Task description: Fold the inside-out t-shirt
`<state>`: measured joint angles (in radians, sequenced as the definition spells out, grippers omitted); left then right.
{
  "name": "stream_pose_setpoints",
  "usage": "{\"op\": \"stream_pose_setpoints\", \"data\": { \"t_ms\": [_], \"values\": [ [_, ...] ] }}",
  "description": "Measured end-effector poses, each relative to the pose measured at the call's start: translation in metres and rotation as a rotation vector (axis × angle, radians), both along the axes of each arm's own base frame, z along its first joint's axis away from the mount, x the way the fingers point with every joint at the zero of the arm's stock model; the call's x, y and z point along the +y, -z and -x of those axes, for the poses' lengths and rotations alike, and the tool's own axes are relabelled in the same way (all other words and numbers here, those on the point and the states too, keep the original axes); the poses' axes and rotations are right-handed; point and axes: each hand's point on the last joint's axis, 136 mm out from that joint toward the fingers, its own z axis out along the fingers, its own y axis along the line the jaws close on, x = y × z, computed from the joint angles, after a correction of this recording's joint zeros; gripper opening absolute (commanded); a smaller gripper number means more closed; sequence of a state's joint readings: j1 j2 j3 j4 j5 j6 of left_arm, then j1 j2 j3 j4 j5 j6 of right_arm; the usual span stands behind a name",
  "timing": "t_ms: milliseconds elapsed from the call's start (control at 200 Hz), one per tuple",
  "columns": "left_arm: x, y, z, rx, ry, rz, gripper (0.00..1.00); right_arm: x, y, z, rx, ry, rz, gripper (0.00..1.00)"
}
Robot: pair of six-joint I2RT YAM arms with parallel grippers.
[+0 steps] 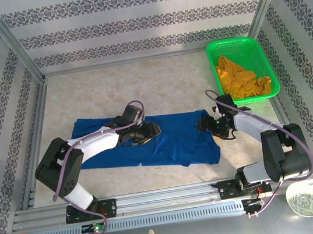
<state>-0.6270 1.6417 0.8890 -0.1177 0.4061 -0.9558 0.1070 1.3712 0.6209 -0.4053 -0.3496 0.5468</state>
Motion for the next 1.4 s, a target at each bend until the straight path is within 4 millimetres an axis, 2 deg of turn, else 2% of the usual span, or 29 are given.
{"op": "stream_pose_setpoints", "data": {
  "t_ms": [275, 485, 590, 714, 879, 979, 1044, 1169, 1309, 1404],
  "values": [
    [-0.01, 0.016, 0.0, 0.01, -0.003, -0.01, 0.55, 0.01, -0.003, 0.0, -0.043, -0.013, 0.005, 0.79],
    [-0.012, 0.017, -0.002, 0.011, -0.013, -0.003, 0.54, 0.045, -0.005, 0.009, -0.048, -0.091, -0.049, 0.76],
    [-0.013, 0.017, -0.004, 0.005, -0.016, 0.002, 0.55, 0.051, -0.004, 0.012, -0.042, -0.097, -0.057, 0.73],
    [-0.013, 0.019, -0.003, 0.01, -0.016, 0.0, 0.54, 0.05, -0.001, 0.012, -0.039, -0.075, -0.058, 0.63],
    [-0.016, 0.02, 0.0, 0.013, -0.006, -0.002, 0.54, 0.043, 0.005, 0.013, -0.034, -0.028, -0.022, 0.4],
    [-0.019, 0.018, -0.003, 0.008, -0.006, 0.002, 0.55, 0.043, 0.006, 0.013, -0.05, -0.023, -0.011, 0.38],
    [-0.02, 0.016, -0.005, 0.004, -0.006, 0.006, 0.54, 0.046, 0.005, 0.013, -0.07, -0.027, -0.019, 0.33],
    [-0.023, 0.017, -0.007, 0.005, -0.006, 0.007, 0.54, 0.049, 0.004, 0.012, -0.101, -0.025, -0.035, 0.33],
    [-0.026, 0.019, -0.005, 0.008, 0.003, 0.005, 0.55, 0.054, 0.004, 0.008, -0.119, -0.015, -0.046, 0.01],
    [-0.026, 0.015, -0.009, 0.005, 0.001, 0.001, 0.55, 0.055, 0.003, 0.006, -0.126, -0.007, -0.049, 0.0]
  ]
}}
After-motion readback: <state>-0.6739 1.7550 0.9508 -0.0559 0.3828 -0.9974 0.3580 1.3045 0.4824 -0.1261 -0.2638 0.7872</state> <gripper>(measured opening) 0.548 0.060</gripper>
